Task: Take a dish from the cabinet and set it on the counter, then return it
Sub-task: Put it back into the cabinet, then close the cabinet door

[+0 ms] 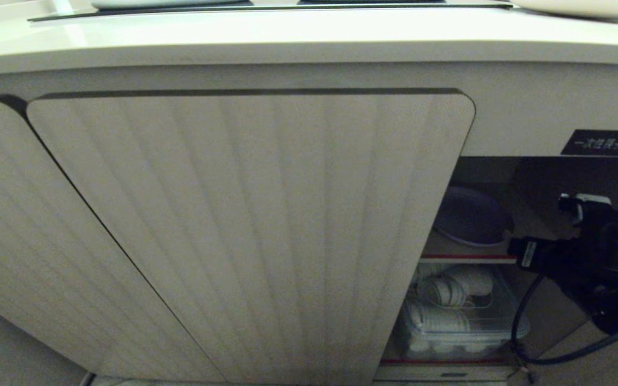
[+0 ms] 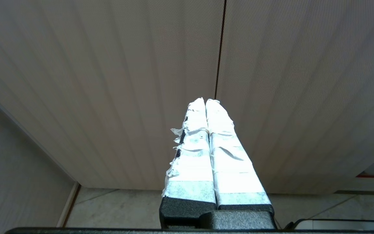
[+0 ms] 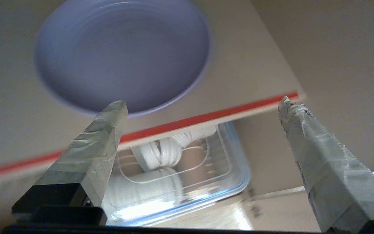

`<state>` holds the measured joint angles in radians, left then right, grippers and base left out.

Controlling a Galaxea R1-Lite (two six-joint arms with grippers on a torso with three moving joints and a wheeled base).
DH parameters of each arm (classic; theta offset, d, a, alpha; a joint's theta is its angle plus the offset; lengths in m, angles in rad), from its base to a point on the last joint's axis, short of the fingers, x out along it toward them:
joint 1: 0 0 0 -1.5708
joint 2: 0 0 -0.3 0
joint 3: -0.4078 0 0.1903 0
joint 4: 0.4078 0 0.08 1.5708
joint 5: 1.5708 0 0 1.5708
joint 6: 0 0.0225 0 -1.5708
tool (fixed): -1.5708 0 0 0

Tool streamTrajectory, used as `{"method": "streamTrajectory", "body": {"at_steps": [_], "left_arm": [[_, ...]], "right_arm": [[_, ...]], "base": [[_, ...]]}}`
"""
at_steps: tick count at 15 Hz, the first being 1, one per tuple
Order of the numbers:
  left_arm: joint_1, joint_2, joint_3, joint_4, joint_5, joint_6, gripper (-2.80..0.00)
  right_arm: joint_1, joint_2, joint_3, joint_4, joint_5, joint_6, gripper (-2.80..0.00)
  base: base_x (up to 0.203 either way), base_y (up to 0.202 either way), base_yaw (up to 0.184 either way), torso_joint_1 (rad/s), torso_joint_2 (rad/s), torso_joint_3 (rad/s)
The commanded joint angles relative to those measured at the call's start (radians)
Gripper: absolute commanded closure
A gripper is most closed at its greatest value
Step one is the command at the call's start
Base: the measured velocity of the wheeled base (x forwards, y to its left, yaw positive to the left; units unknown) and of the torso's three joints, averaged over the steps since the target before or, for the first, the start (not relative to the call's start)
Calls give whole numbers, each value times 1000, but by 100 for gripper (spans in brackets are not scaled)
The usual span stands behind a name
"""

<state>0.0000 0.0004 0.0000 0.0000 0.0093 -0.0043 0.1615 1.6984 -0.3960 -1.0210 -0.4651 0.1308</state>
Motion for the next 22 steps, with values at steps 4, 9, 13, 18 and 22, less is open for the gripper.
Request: {"method": "streamTrajectory", "body": {"at_steps": [4, 9, 13, 18, 22], "left_arm": [[0, 0, 0, 0, 0, 0, 0], [0, 0, 0, 0, 0, 0, 0], [0, 0, 0, 0, 0, 0, 0], [0, 0, 0, 0, 0, 0, 0], [0, 0, 0, 0, 0, 0, 0]], "right_arm": [[4, -65, 104, -80, 127, -132, -280], [9, -150, 177, -89, 266, -359, -280], [8, -209, 231, -96, 274, -369, -280], [6, -272, 294, -95, 273, -367, -280], [3, -300, 298, -86, 272, -362, -280]], "base": [[0, 0, 0, 0, 0, 0], [0, 0, 0, 0, 0, 0], [0, 0, 0, 0, 0, 0], [0, 0, 0, 0, 0, 0], [0, 0, 0, 0, 0, 0]]}}
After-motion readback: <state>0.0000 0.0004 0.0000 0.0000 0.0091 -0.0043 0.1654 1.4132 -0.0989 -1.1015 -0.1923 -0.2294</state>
